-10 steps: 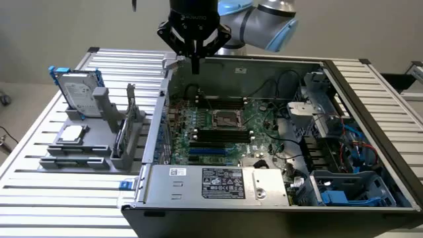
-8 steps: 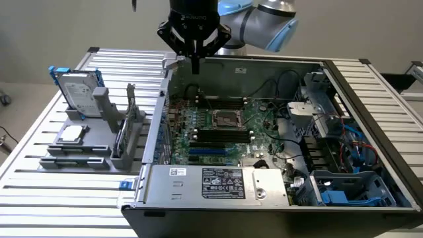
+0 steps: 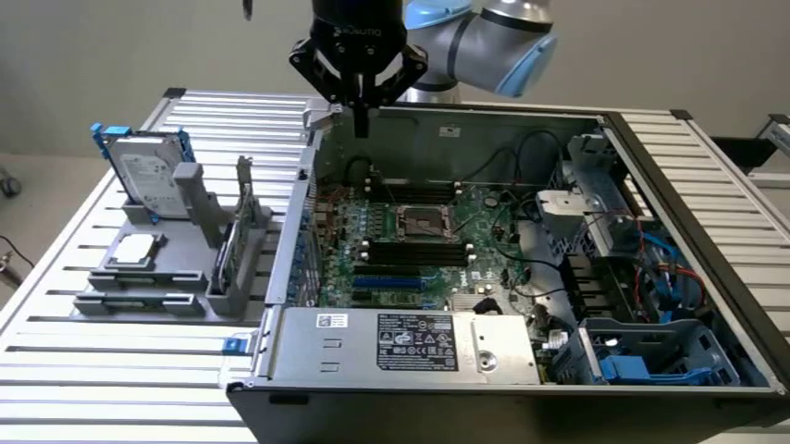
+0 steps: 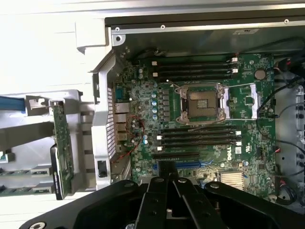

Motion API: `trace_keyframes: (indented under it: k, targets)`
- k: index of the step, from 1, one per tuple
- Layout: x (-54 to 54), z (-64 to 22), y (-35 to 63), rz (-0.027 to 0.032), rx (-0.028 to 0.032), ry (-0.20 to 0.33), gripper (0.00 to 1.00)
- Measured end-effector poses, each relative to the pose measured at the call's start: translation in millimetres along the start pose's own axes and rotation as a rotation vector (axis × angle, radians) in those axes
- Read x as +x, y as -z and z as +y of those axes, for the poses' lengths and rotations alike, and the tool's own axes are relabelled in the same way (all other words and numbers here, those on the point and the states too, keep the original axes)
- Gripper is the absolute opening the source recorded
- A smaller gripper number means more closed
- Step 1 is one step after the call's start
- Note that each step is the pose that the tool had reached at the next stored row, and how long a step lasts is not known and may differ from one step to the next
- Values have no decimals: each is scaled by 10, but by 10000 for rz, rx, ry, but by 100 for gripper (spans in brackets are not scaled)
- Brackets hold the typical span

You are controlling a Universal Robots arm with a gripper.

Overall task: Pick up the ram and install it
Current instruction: 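Reach for the ram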

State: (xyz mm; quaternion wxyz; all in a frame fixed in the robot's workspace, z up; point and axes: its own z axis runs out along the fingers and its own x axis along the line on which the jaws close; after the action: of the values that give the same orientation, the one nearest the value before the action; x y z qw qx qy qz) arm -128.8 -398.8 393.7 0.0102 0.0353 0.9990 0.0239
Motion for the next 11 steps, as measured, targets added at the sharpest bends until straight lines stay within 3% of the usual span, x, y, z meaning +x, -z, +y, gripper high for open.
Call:
trace_keyframes:
  k: [11]
  targets:
    - [498,-40,-36,-2,-3,0,11]
